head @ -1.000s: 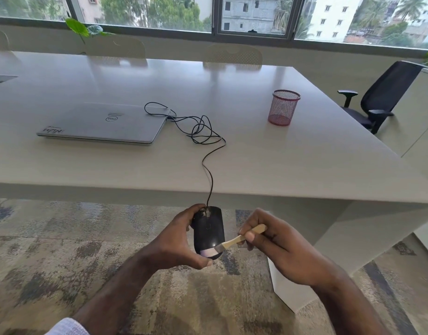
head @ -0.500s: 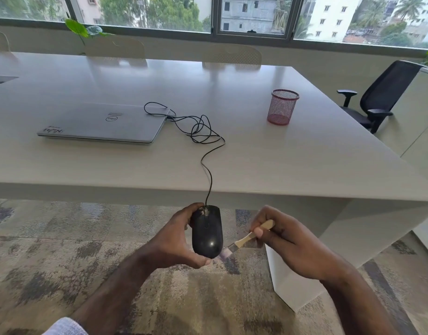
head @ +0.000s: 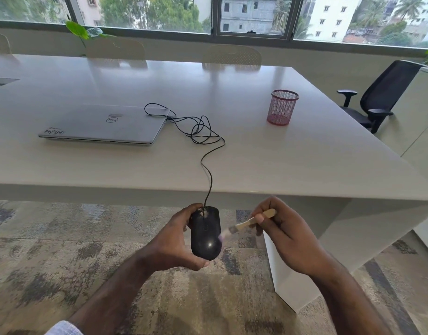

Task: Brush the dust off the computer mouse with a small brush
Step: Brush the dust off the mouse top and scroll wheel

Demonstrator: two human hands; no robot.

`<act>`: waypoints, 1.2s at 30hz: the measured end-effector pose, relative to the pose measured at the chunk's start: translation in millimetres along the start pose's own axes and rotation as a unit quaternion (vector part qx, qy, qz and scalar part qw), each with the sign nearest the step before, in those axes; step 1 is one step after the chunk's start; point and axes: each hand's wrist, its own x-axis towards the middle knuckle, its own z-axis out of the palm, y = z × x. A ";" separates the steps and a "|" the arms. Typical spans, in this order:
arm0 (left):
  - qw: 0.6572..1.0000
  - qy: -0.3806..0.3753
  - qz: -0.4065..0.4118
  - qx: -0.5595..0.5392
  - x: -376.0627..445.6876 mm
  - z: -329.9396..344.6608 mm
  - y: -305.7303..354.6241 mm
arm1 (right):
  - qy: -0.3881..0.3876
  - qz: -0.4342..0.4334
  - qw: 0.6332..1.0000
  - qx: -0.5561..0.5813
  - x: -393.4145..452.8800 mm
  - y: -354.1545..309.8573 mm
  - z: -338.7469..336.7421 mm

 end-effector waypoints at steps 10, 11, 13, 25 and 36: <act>1.000 -0.004 0.000 -0.012 0.4 5.3 -3.0 | -0.070 -0.003 0.990 0.124 3.3 -2.7 0.8; 1.000 -0.005 -0.001 -0.013 0.3 5.6 -3.1 | -0.073 0.005 0.992 0.102 3.4 -2.2 1.3; 1.000 -0.008 -0.001 -0.015 0.0 5.6 -3.4 | -0.048 0.013 0.997 0.065 4.7 -2.1 2.0; 0.999 -0.022 -0.007 -0.032 -1.6 10.4 -11.6 | 0.057 -0.011 0.998 0.039 9.5 -7.1 3.0; 0.999 -0.030 0.019 -0.017 -5.4 22.2 -15.0 | 0.079 0.006 0.997 -0.026 13.8 -5.9 6.8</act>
